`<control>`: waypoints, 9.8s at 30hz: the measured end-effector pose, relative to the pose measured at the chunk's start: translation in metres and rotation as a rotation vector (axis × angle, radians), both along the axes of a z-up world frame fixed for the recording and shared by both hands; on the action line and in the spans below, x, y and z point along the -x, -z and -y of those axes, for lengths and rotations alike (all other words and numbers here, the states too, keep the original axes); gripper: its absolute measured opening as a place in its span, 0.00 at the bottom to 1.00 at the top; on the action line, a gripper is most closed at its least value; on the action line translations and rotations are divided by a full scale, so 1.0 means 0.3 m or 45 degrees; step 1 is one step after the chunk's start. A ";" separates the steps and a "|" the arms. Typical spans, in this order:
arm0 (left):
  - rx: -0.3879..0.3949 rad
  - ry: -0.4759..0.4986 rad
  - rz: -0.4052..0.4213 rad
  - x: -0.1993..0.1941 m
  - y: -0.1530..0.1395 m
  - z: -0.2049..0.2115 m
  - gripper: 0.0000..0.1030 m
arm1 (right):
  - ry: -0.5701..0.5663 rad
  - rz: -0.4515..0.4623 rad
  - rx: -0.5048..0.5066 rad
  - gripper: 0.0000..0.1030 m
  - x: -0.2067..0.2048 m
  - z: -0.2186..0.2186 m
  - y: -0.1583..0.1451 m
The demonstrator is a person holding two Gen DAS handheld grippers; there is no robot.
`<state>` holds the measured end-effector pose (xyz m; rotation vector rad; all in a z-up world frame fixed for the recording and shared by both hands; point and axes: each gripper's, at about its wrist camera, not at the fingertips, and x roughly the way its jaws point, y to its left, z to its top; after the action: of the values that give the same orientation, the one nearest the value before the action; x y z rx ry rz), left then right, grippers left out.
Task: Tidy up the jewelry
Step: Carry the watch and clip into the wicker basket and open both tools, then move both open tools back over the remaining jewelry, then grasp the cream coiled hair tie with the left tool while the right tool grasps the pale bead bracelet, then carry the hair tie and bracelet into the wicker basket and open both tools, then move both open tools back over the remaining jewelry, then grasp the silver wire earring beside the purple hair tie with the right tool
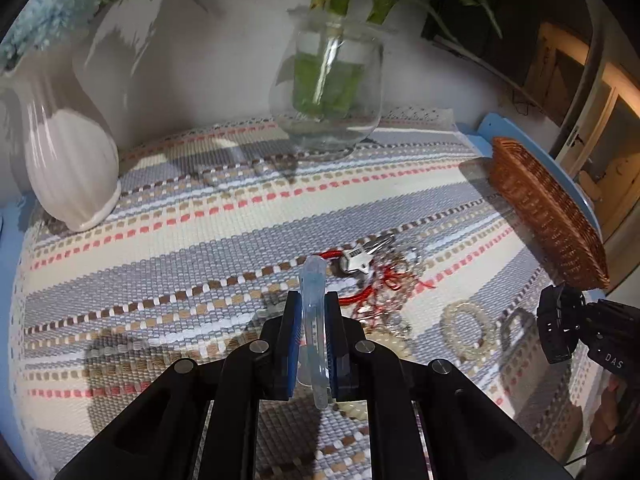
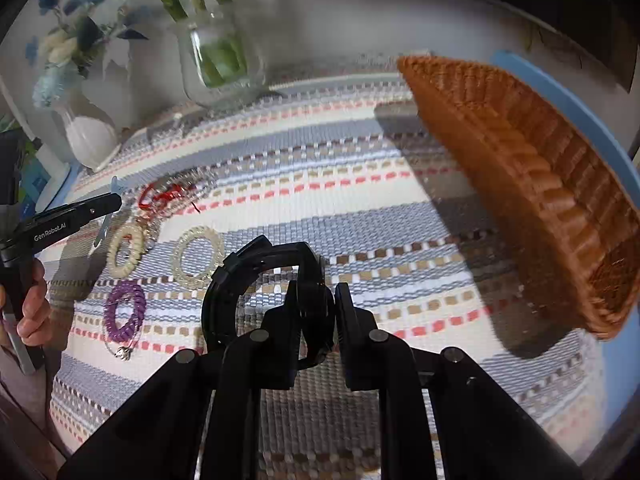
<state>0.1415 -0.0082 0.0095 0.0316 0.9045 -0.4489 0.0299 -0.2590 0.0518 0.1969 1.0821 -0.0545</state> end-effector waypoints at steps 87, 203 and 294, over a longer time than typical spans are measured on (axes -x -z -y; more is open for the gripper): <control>-0.197 -0.338 -0.123 0.369 0.049 -0.210 0.51 | -0.219 -0.006 0.002 0.55 0.039 -0.126 -0.109; 0.008 0.419 -0.036 -0.090 -0.120 1.184 0.11 | 0.269 -0.036 0.026 0.12 -0.208 0.779 -0.047; 0.234 -0.106 -0.107 0.392 0.053 -0.139 0.50 | -0.439 -0.070 -0.138 0.22 0.010 -0.524 0.065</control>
<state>0.0240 0.0334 -0.0063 -0.1937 0.9403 -0.4569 0.0270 -0.1019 0.0322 0.1045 1.1622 0.3104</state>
